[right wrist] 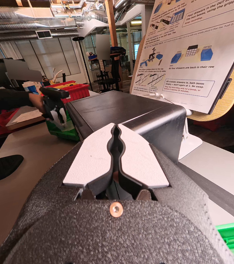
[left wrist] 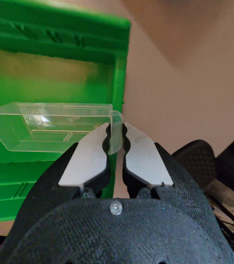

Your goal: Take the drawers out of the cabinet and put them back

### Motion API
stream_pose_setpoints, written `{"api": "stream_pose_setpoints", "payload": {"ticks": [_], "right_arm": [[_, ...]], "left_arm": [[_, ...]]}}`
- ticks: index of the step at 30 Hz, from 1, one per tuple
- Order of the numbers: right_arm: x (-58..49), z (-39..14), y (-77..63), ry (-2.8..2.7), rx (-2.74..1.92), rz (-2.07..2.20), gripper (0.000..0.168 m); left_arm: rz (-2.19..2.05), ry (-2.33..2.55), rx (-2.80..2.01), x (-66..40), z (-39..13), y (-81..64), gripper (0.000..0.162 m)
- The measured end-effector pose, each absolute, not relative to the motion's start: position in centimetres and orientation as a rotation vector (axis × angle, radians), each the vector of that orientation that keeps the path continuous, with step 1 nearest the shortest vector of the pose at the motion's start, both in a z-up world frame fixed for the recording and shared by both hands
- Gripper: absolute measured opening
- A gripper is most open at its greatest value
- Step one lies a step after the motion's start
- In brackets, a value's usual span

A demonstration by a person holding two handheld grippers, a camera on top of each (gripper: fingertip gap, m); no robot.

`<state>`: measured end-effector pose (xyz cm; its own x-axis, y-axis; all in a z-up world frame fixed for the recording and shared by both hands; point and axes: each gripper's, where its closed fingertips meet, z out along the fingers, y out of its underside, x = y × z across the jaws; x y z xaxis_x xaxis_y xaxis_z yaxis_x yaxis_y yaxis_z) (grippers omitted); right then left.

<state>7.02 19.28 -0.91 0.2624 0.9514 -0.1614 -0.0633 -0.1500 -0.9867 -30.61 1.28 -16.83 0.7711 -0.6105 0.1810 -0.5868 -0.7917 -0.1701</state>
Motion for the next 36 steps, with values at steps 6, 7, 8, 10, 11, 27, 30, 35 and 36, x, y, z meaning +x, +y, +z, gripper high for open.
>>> {"api": "stream_pose_setpoints", "payload": {"ticks": [6,7,8,10,11,27,30,35,36], "right_arm": [[7.0,-0.9,19.3,-0.901,-1.409,1.127,0.0],[7.0,-0.9,19.3,-0.902,-1.411,1.123,0.0],[7.0,-0.9,19.3,-0.903,-1.411,1.119,0.0],[7.0,-0.9,19.3,-0.905,-1.413,1.113,0.0],[7.0,-0.9,19.3,-0.907,-1.414,1.111,0.0],[7.0,-1.0,19.3,-0.92,-1.415,1.087,0.0],[7.0,-1.0,19.3,-0.924,-1.414,1.091,0.0],[7.0,-1.0,19.3,-0.93,-1.416,1.087,0.0],[7.0,-1.0,19.3,-0.932,-1.417,1.083,0.0]], "left_arm": [[-0.499,1.205,-2.736,-23.9,-10.0,-0.4,0.014],[-0.511,1.275,-2.71,-22.5,-8.9,-1.1,0.014],[-0.519,1.35,-2.684,-21.1,-7.8,-1.9,0.014],[-0.518,1.503,-2.629,-18.3,-6.2,-3.4,0.014],[-0.515,1.573,-2.608,-16.9,-5.5,-4.2,0.014],[-0.497,2.045,-2.382,3.8,-0.9,-4.9,0.014],[-0.507,2.063,-2.373,6.0,-1.0,-3.9,0.014],[-0.493,2.049,-2.389,8.0,-1.7,-1.4,0.014],[-0.491,2.045,-2.398,8.3,-1.8,-1.0,0.014]]}}
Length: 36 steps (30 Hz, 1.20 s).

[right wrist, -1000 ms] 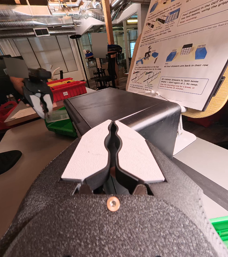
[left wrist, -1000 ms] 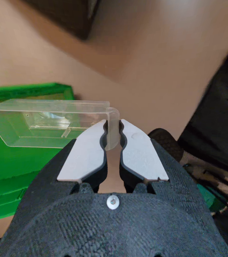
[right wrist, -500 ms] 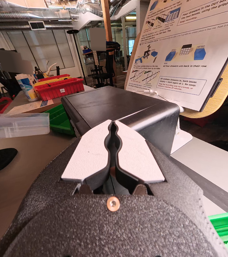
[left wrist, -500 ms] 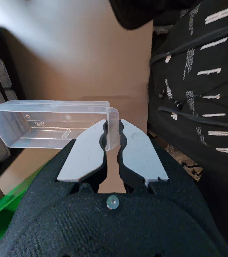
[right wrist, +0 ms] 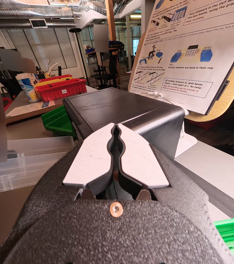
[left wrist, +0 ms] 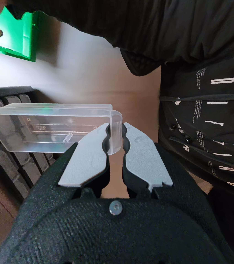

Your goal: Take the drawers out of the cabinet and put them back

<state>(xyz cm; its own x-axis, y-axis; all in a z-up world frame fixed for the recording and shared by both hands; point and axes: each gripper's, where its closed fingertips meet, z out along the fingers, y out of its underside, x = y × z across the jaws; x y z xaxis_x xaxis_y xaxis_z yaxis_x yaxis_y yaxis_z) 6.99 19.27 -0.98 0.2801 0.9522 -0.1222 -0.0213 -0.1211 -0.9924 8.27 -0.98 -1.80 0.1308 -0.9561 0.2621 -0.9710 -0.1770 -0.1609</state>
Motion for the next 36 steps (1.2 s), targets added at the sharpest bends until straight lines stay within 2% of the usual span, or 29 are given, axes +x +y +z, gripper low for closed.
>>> {"api": "stream_pose_setpoints", "payload": {"ticks": [15,24,28,36], "right_arm": [[6.9,-1.0,19.3,-0.945,-1.419,1.066,0.0],[6.9,-1.0,19.3,-0.944,-1.419,1.062,0.0],[6.9,-1.0,19.2,-0.947,-1.419,1.059,0.0],[6.9,-1.0,19.2,-0.949,-1.421,1.05,0.0]], "left_arm": [[0.328,-1.972,2.399,9.2,-3.0,3.2,0.015],[-0.03,-2.275,2.433,8.1,-4.8,3.8,0.017],[-0.112,-2.417,2.534,8.5,-5.0,4.7,0.018],[-0.538,-2.792,2.774,9.0,-5.3,9.3,0.021]]}}
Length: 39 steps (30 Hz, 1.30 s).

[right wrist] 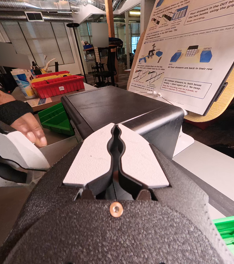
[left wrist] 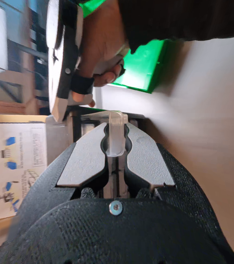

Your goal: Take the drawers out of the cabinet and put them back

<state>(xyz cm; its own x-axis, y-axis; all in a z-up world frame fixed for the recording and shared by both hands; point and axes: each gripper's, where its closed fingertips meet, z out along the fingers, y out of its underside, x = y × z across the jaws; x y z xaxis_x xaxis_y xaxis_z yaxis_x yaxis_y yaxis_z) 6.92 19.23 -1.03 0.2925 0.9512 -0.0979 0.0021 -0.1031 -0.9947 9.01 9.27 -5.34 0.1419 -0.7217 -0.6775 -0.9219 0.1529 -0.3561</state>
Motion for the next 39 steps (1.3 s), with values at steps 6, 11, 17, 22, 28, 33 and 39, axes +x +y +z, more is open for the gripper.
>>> {"api": "stream_pose_setpoints", "payload": {"ticks": [6,11,17,22,28,33,39], "right_arm": [[6.9,-1.0,19.2,-0.945,-1.419,1.062,0.0],[6.9,-1.0,19.2,-0.942,-1.418,1.065,0.0],[6.9,-1.0,19.2,-0.935,-1.415,1.085,0.0],[6.9,-1.0,19.2,-0.934,-1.415,1.086,0.0],[6.9,-1.0,19.2,-0.936,-1.414,1.086,0.0],[6.9,-1.0,19.2,-0.94,-1.414,1.085,0.0],[6.9,-1.0,19.3,-0.94,-1.415,1.083,0.0]], "left_arm": [[0.569,1.391,-1.179,9.3,-3.8,10.2,0.027],[0.771,1.297,-0.821,9.4,-2.7,8.7,0.026],[0.847,1.316,-0.599,9.5,-4.0,8.0,0.008],[0.888,1.352,-0.562,9.8,-4.0,8.7,0.007],[1.009,1.383,-0.669,8.3,-4.0,12.4,0.008],[1.076,1.42,-0.801,7.9,-4.6,14.1,0.02],[1.121,1.445,-0.889,7.8,-4.8,15.6,0.021]]}}
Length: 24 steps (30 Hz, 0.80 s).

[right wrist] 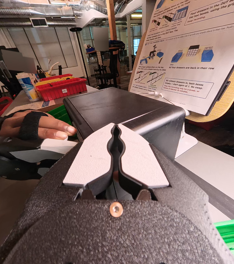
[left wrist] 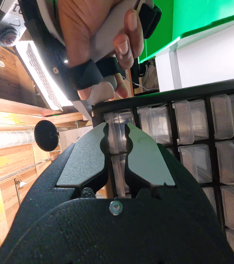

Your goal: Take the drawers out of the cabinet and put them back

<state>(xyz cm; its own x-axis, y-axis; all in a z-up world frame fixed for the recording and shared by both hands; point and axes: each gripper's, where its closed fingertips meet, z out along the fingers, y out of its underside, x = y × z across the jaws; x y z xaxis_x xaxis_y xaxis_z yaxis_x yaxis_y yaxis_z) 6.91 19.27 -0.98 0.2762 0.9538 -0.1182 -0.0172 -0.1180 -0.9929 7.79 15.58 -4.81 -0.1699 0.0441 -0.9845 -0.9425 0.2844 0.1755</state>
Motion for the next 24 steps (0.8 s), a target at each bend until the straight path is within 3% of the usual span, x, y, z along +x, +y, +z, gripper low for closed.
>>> {"api": "stream_pose_setpoints", "payload": {"ticks": [7,24], "right_arm": [[6.9,-1.0,19.3,-0.942,-1.415,1.082,0.0],[6.9,-1.0,19.3,-0.93,-1.412,1.105,0.0]], "left_arm": [[1.077,1.418,-0.912,7.6,-5.2,14.9,0.03],[0.963,1.282,-1.142,5.1,-6.7,15.9,0.017]]}}
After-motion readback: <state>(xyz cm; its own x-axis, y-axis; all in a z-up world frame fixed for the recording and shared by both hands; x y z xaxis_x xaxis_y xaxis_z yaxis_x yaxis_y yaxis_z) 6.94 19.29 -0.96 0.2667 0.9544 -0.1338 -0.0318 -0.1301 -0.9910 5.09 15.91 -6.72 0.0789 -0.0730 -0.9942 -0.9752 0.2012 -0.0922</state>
